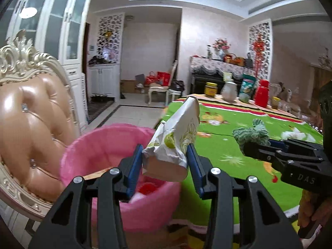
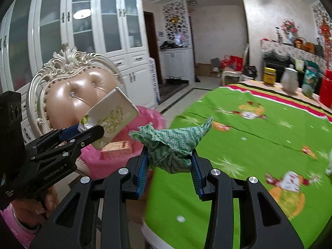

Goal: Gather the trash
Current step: 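Carry the tissue and green cloth with both tools over the pink bin, then open the left tool to drop the tissue while the right tool drops the cloth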

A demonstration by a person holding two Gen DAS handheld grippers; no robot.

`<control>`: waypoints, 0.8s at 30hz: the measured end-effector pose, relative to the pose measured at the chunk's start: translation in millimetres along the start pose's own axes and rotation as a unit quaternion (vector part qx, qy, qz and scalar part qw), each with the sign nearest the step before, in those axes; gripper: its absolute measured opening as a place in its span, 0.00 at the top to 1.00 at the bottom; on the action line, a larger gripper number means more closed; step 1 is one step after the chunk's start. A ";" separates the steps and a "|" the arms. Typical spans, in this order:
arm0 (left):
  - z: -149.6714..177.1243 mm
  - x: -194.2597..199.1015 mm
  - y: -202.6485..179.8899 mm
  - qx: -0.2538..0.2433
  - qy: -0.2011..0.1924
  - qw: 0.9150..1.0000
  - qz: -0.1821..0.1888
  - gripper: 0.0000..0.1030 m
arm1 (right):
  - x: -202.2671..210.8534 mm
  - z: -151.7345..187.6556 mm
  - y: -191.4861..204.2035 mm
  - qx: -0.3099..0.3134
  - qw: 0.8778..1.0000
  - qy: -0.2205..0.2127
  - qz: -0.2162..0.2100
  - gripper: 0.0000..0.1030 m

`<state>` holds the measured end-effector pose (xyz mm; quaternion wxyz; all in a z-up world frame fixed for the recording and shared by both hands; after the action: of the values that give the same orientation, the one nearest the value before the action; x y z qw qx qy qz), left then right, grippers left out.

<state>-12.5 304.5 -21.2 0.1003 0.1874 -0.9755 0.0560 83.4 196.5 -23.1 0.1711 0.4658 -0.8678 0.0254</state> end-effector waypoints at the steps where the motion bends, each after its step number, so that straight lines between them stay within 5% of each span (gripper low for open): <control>1: -0.4 -1.5 8.3 0.001 0.001 1.000 -0.007 0.59 | -4.9 -0.7 3.8 0.001 1.000 0.002 -0.005 0.62; 9: 1.3 -20.5 65.3 0.010 0.017 0.999 -0.047 0.59 | -52.7 -7.6 32.4 -0.010 0.998 0.021 -0.055 0.62; 20: 4.2 -57.2 118.1 0.012 0.049 0.997 -0.053 0.57 | -101.2 -10.7 67.1 0.009 0.994 0.040 -0.100 0.57; 22: 3.7 -59.6 128.8 0.013 0.051 0.996 -0.067 0.46 | -106.6 -9.7 70.5 0.006 0.993 0.044 -0.109 0.37; 24: 2.6 -58.1 139.5 0.021 0.043 0.995 -0.083 0.34 | -106.7 -9.2 69.6 0.003 0.994 0.036 -0.108 0.27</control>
<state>-12.7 453.5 -46.3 0.1427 0.2675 -0.9500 0.0755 83.2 323.0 -40.6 0.2022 0.5560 -0.8058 0.0264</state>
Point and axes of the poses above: each gripper's, at about its wrist camera, not at the fingertips, and x roughly against the way its jaws point, y to its left, z to its underside, the point moved 7 cm from there along -x, roughly the way its jaws point, and after that the axes turned 10 degrees about -y, right-handed, at the moved point
